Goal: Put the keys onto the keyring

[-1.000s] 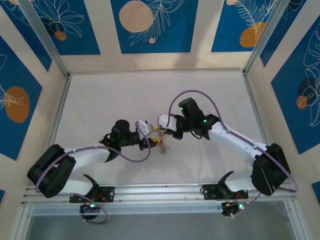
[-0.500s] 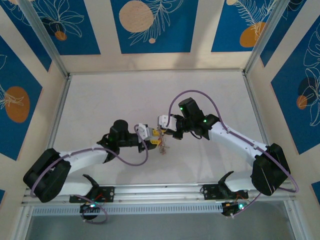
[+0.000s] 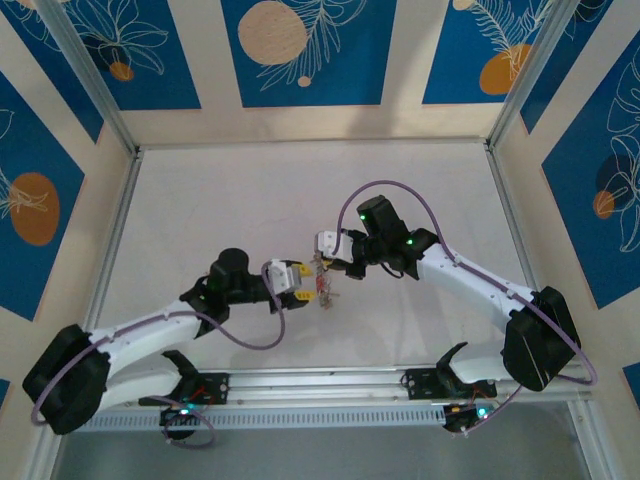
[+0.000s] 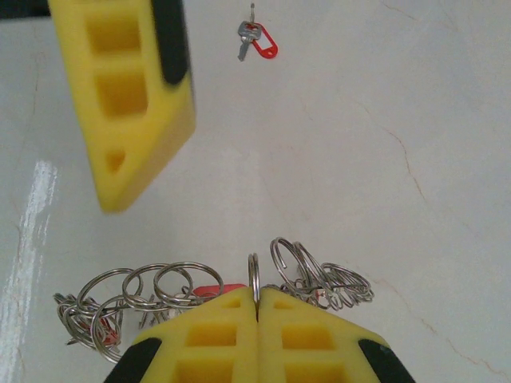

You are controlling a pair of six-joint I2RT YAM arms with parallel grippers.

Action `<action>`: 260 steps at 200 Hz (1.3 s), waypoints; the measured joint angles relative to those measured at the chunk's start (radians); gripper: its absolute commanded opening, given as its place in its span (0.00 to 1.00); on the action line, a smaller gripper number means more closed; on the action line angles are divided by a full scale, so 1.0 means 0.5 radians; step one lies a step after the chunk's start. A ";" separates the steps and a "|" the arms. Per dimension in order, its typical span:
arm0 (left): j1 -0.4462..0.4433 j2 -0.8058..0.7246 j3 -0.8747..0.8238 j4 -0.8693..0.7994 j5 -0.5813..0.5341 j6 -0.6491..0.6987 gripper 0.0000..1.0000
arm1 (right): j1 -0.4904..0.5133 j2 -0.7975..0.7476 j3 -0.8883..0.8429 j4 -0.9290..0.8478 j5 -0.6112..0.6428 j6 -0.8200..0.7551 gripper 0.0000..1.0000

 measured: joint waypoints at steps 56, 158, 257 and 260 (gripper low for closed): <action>0.047 0.192 0.066 -0.022 -0.063 0.017 0.44 | 0.005 -0.028 -0.051 0.069 -0.085 -0.048 0.00; 0.048 0.375 0.138 0.053 -0.042 -0.003 0.45 | 0.026 -0.030 -0.081 0.131 -0.105 -0.100 0.00; 0.047 0.385 0.146 0.121 -0.124 0.080 0.48 | 0.018 -0.056 -0.092 0.173 -0.098 -0.143 0.00; 0.047 0.385 0.146 0.126 -0.126 0.089 0.48 | 0.018 -0.060 -0.092 0.175 -0.098 -0.144 0.00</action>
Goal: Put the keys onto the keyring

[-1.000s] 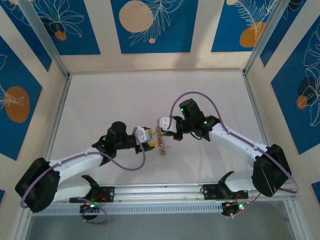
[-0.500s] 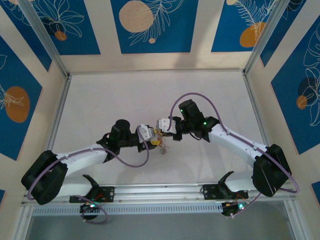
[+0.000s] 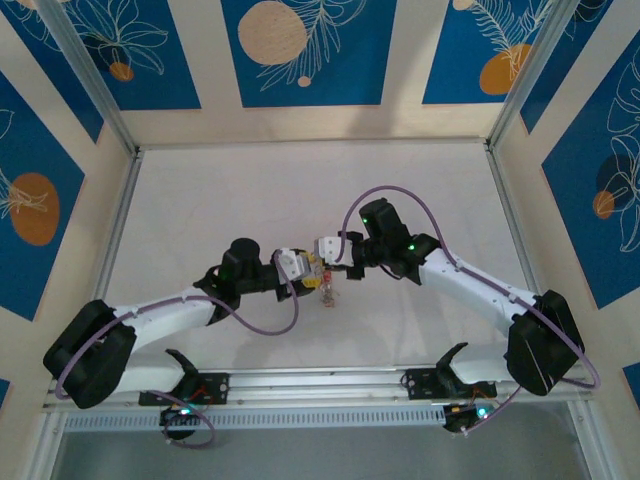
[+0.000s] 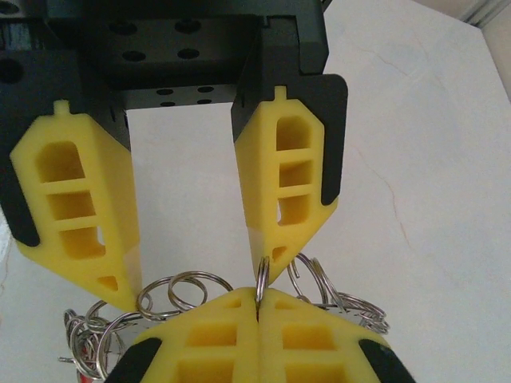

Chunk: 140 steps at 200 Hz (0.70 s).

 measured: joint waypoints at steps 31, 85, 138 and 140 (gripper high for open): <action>-0.002 0.000 -0.001 0.039 -0.024 0.043 0.47 | -0.010 -0.018 -0.001 0.006 0.008 -0.006 0.00; -0.002 -0.001 -0.008 0.095 -0.024 0.075 0.45 | -0.042 -0.057 -0.053 0.057 0.003 -0.005 0.00; 0.004 -0.002 -0.009 0.182 -0.080 0.095 0.46 | -0.063 -0.114 -0.161 0.071 -0.100 0.032 0.00; 0.004 -0.002 -0.008 0.185 -0.082 0.098 0.46 | -0.063 -0.117 -0.165 0.070 -0.106 0.032 0.00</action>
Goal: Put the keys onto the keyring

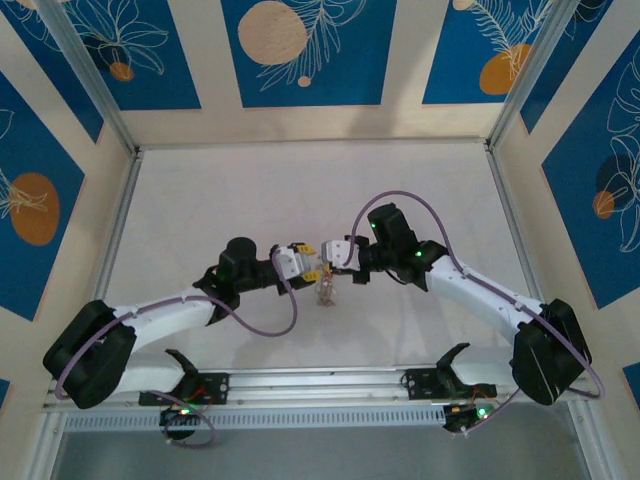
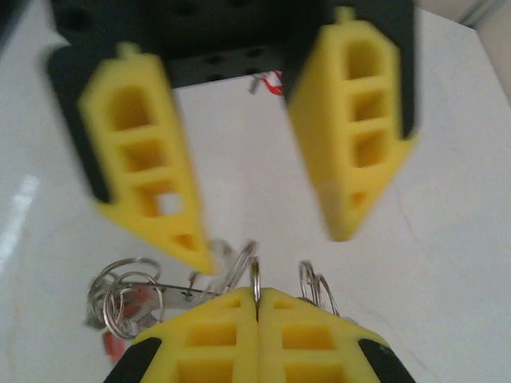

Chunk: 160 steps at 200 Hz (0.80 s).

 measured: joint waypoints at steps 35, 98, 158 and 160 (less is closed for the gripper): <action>0.000 0.069 0.018 0.036 0.004 0.019 0.46 | -0.018 -0.026 -0.034 0.005 -0.046 0.002 0.00; 0.009 0.111 0.026 0.060 0.223 0.047 0.32 | -0.065 -0.074 -0.050 0.005 -0.156 0.008 0.00; 0.011 0.038 0.057 -0.066 0.342 0.072 0.29 | -0.075 -0.079 -0.071 0.021 -0.126 0.031 0.00; 0.011 0.035 0.057 -0.071 0.349 0.070 0.28 | -0.076 -0.079 -0.071 0.024 -0.124 0.033 0.00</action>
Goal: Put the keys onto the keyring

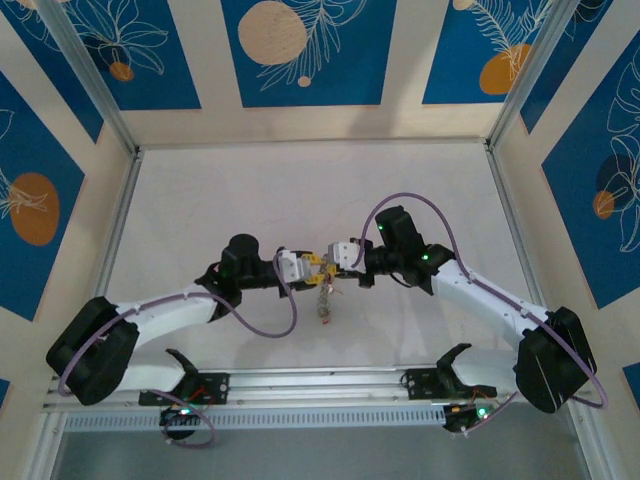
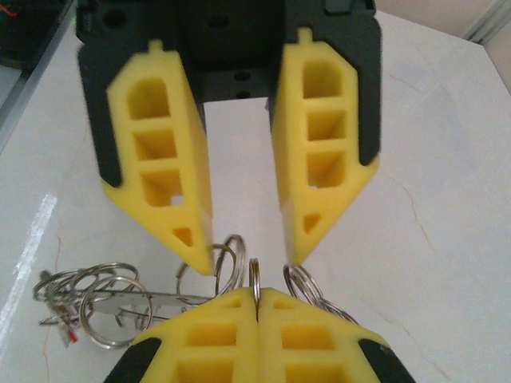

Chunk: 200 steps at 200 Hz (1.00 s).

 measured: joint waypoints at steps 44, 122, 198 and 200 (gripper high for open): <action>-0.005 -0.018 -0.005 -0.050 0.076 -0.018 0.26 | -0.042 0.000 0.000 0.059 0.052 0.085 0.00; -0.122 -0.044 -0.039 -0.175 0.151 -0.033 0.30 | -0.060 0.000 -0.004 0.141 0.057 0.143 0.00; -0.105 -0.143 -0.202 -0.069 -0.208 -0.262 0.45 | -0.060 0.000 -0.027 0.144 0.050 0.149 0.00; -0.101 -0.140 -0.198 -0.066 -0.214 -0.269 0.45 | -0.060 0.000 -0.027 0.144 0.050 0.149 0.00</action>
